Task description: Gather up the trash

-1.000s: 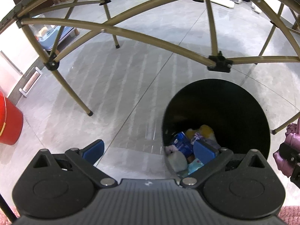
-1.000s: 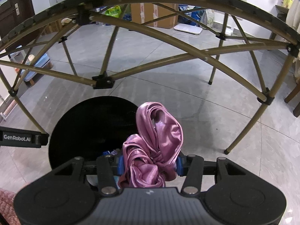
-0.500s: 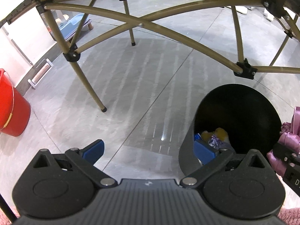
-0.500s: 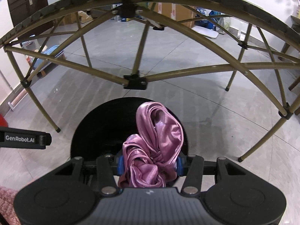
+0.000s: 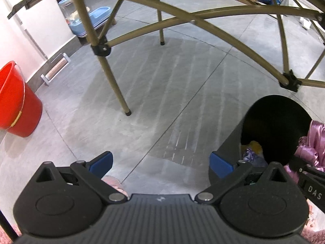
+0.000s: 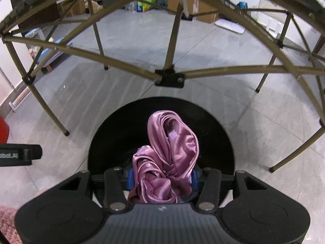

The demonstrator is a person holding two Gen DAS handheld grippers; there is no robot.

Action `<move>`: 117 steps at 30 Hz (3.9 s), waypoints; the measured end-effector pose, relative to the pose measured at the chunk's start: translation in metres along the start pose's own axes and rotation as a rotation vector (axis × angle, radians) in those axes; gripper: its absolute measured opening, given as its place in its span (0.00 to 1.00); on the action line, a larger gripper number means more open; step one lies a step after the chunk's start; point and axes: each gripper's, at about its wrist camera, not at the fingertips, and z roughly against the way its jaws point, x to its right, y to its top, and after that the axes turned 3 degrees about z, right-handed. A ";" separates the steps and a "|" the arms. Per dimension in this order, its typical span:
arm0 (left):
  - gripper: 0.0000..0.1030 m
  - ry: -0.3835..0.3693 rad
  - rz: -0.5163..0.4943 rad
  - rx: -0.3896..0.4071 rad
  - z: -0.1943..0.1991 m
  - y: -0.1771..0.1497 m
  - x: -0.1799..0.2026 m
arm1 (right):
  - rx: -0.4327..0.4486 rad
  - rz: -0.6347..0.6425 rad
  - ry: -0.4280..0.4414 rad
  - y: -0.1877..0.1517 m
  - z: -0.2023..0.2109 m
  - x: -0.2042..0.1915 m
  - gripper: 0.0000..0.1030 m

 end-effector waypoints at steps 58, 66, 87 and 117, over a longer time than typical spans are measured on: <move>1.00 -0.151 -0.071 0.272 0.162 -0.065 -0.015 | 0.193 -0.006 -0.066 -0.054 0.177 0.027 1.00; 1.00 -0.188 -0.100 0.284 0.211 -0.105 -0.037 | 0.197 0.003 -0.019 -0.084 0.233 0.020 1.00; 1.00 -0.254 -0.148 0.354 0.271 -0.150 -0.049 | 0.307 0.020 -0.003 -0.121 0.321 0.007 1.00; 1.00 -0.261 -0.150 0.388 0.280 -0.153 -0.050 | 0.335 0.021 -0.012 -0.124 0.326 0.004 1.00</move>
